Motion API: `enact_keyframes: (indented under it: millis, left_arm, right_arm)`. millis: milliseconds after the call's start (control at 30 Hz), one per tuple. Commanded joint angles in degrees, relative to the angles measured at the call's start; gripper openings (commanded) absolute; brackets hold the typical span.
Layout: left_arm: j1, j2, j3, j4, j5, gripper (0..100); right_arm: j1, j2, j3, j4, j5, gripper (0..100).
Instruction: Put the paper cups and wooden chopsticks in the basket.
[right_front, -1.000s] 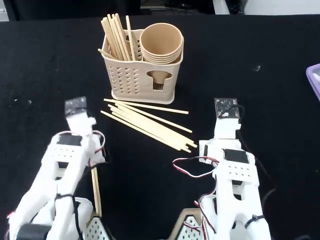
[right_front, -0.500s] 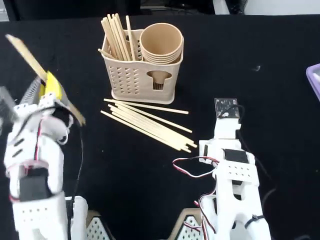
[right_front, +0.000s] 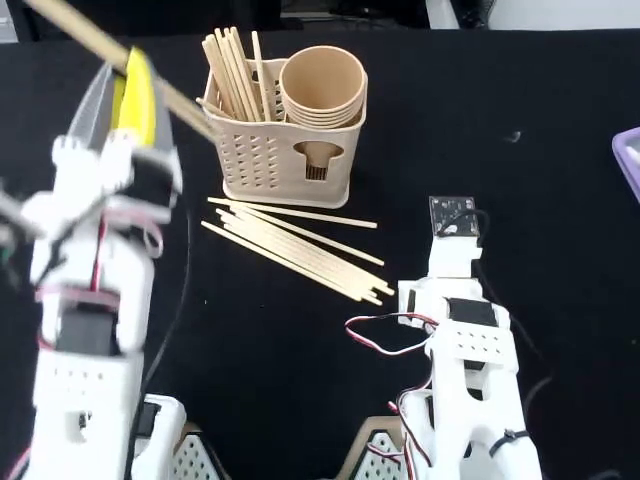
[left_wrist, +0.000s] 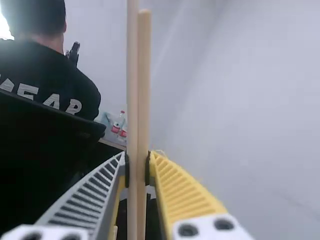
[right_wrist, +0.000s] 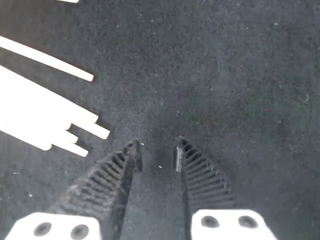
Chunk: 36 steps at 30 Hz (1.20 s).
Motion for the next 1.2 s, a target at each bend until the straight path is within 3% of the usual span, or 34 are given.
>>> enact_keyframes:
  millis: [0,267,567,1033,1167]
  left_arm:
    - [0.66,18.20,-18.15,-0.97,0.53,3]
    - [0.84,33.32,-28.70,-1.14,-0.53,3]
    - [9.01,37.89,-26.68,-1.23,-17.49,3]
    - [7.87,40.35,-25.10,-0.70,-18.20,4]
    - [6.02,40.35,-25.54,2.29,-17.76,13]
  right_arm:
    - [0.62,-1.71,-0.31,-1.23,-0.44,11.9]
    - [0.62,-1.71,-0.40,-1.23,-0.44,11.9]
    - [0.62,-1.71,-0.40,-1.23,-0.44,11.9]
    - [0.62,-1.71,-0.40,-1.23,-0.44,11.9]
    - [0.62,-1.71,-0.40,-1.23,-0.44,11.9]
